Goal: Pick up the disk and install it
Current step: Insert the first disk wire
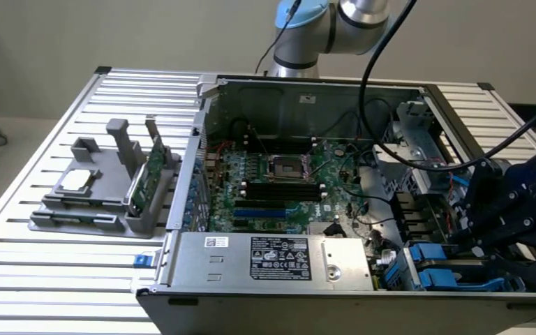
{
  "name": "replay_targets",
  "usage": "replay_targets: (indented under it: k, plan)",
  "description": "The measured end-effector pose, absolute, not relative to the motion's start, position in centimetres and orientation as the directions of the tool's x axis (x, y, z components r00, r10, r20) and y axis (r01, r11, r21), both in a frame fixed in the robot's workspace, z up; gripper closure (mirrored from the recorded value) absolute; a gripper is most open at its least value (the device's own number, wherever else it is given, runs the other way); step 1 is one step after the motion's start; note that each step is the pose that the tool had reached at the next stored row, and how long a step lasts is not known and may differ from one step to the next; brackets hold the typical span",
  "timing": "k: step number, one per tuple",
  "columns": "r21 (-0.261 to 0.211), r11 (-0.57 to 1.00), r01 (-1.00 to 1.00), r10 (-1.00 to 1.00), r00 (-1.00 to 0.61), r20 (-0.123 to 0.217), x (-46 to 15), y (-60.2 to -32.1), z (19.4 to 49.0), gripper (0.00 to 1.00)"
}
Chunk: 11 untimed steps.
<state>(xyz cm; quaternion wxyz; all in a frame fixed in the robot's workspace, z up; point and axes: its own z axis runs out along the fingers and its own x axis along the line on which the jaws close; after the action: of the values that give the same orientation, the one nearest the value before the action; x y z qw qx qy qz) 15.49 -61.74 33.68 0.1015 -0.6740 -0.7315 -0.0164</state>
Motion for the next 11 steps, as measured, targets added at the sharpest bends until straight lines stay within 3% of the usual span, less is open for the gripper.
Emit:
replay_targets:
  k: [11]
  plan:
    - [-0.113,0.091,0.989,0.983,-0.071,0.171,15.49,-61.73,33.78,0.83]
